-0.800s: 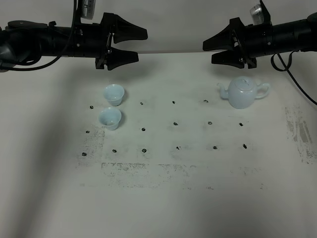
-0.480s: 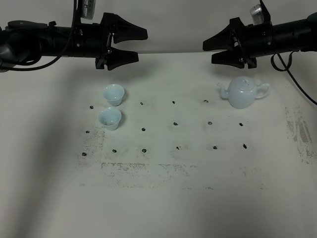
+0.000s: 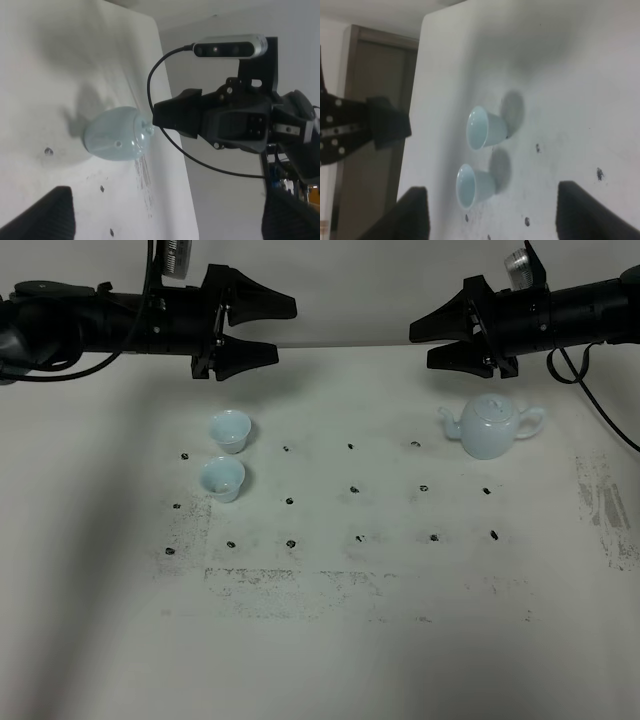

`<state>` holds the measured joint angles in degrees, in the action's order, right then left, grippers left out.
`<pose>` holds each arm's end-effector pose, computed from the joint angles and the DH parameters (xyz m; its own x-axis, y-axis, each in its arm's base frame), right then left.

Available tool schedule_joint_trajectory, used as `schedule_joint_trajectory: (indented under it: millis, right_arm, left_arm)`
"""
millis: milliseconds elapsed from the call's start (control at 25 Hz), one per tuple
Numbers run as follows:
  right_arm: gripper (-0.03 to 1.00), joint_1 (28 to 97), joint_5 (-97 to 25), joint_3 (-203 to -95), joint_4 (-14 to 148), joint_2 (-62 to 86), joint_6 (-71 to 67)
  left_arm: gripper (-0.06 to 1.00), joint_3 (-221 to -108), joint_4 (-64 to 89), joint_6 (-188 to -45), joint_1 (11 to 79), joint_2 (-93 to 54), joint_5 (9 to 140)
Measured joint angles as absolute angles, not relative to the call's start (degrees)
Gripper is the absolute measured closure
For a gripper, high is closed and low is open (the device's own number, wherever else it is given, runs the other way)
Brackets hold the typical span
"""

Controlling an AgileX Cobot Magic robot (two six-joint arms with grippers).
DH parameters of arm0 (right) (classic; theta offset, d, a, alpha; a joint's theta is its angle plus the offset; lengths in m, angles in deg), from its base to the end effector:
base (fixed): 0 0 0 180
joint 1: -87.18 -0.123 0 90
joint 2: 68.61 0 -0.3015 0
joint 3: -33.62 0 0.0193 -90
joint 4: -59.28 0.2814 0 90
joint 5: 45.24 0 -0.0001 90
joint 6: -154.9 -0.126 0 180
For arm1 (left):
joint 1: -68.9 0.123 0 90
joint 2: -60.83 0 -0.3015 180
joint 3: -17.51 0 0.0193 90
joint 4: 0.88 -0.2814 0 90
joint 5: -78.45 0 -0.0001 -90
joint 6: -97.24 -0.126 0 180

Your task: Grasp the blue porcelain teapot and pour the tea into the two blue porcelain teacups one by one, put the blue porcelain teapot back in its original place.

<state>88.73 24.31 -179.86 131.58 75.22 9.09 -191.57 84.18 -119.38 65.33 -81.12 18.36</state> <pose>0.5455 0.0978 0.1722 -0.9402 0.1300 -0.3148 -0.2284 0.4449 0.8660 0.5505 -0.1434 0.1842 -0.9053 -0.2916 -0.3089 0.1980 0.3538 -0.9141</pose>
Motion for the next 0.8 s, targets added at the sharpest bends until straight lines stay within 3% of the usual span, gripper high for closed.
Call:
schedule_joint_trajectory:
  millis: [160,440,800]
  right_arm:
    - [0.44,88.7,24.3,-179.9,131.6,75.2,9.1]
    - [0.44,88.7,24.3,-179.9,131.6,75.2,9.1]
    - [0.44,88.7,24.3,-179.9,131.6,75.2,9.1]
  left_arm:
    - [0.22,-198.1,75.4,-112.0,67.7,-81.1,21.6]
    - [0.22,-212.6,33.4,-85.2,68.6,-81.1,23.0]
    - [0.22,-215.0,-1.4,-72.7,68.7,-81.1,13.6]
